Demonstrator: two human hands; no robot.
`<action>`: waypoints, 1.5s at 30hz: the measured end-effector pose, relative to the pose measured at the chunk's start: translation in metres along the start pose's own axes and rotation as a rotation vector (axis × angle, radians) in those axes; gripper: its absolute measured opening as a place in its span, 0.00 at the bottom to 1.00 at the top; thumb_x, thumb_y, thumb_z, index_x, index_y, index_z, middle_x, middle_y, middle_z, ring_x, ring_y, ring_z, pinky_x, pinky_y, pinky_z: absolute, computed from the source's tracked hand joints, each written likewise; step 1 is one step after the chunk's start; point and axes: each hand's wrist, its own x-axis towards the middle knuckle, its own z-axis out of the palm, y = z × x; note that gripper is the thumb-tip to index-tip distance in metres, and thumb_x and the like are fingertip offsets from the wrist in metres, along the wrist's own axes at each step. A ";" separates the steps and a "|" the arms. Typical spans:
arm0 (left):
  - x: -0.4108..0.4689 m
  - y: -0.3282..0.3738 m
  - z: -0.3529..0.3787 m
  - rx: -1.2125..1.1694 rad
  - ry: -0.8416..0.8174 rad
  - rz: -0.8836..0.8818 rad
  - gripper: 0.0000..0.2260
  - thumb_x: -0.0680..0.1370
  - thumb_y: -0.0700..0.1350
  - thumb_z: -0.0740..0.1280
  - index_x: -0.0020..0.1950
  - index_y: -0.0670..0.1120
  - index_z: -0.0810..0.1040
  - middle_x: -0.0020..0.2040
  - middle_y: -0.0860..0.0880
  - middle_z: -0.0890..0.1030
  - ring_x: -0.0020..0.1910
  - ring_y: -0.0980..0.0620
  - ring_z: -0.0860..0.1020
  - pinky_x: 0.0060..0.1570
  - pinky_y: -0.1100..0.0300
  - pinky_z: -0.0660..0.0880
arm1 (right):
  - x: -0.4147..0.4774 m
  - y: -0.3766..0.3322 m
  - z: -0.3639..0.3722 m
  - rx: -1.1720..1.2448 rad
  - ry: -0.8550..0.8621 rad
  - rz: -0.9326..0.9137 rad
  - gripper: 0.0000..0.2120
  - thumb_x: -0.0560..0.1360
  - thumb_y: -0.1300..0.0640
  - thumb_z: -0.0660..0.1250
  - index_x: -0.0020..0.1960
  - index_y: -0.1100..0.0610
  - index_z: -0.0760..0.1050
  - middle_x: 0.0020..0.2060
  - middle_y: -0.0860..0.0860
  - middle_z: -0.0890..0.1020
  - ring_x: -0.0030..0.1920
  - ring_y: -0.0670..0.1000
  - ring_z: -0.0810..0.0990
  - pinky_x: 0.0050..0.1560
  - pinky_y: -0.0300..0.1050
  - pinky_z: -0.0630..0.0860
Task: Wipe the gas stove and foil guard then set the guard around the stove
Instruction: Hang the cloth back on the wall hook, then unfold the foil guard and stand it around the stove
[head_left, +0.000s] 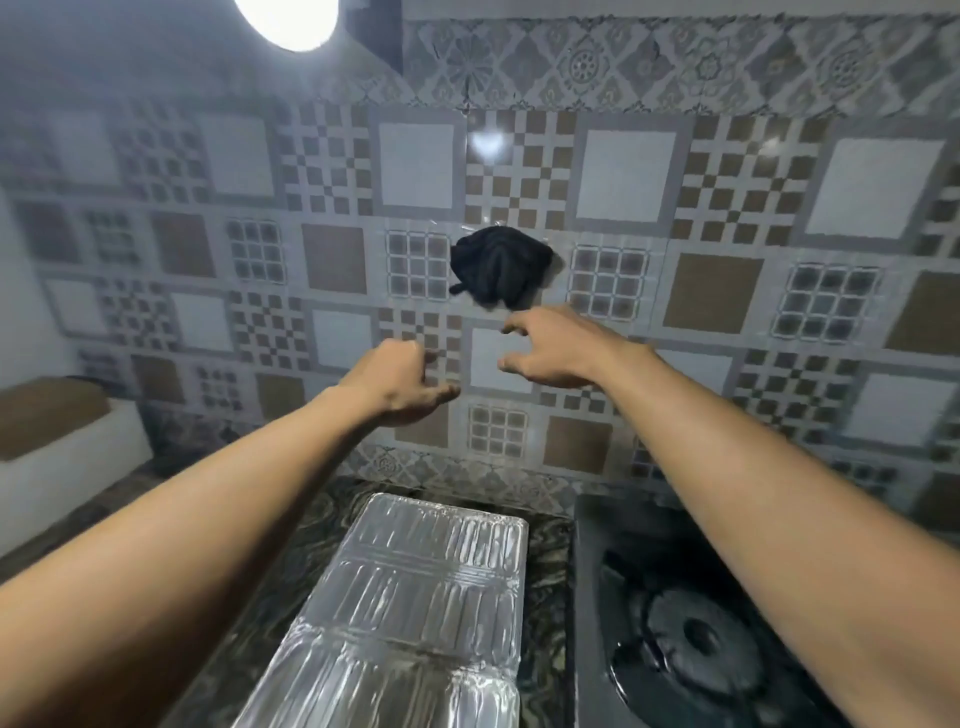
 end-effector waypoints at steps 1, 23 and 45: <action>-0.011 -0.002 0.001 0.002 -0.015 -0.023 0.31 0.75 0.62 0.67 0.68 0.41 0.77 0.68 0.41 0.78 0.66 0.41 0.76 0.62 0.50 0.75 | -0.005 -0.006 0.002 -0.007 -0.015 -0.030 0.31 0.76 0.44 0.67 0.75 0.54 0.66 0.73 0.54 0.70 0.71 0.56 0.70 0.65 0.50 0.69; -0.251 -0.034 0.108 0.018 -0.202 -0.819 0.32 0.73 0.64 0.69 0.65 0.40 0.77 0.62 0.39 0.81 0.62 0.38 0.78 0.59 0.50 0.75 | -0.013 -0.085 0.200 -0.055 -0.498 -0.670 0.32 0.73 0.45 0.72 0.72 0.57 0.68 0.68 0.56 0.76 0.67 0.58 0.75 0.67 0.51 0.71; -0.303 -0.104 0.222 -0.014 -0.274 -1.224 0.35 0.68 0.55 0.77 0.73 0.50 0.71 0.67 0.40 0.74 0.67 0.38 0.70 0.63 0.43 0.71 | 0.037 -0.154 0.396 -0.211 -0.744 -0.829 0.47 0.73 0.69 0.64 0.78 0.35 0.46 0.80 0.55 0.44 0.78 0.63 0.49 0.62 0.54 0.76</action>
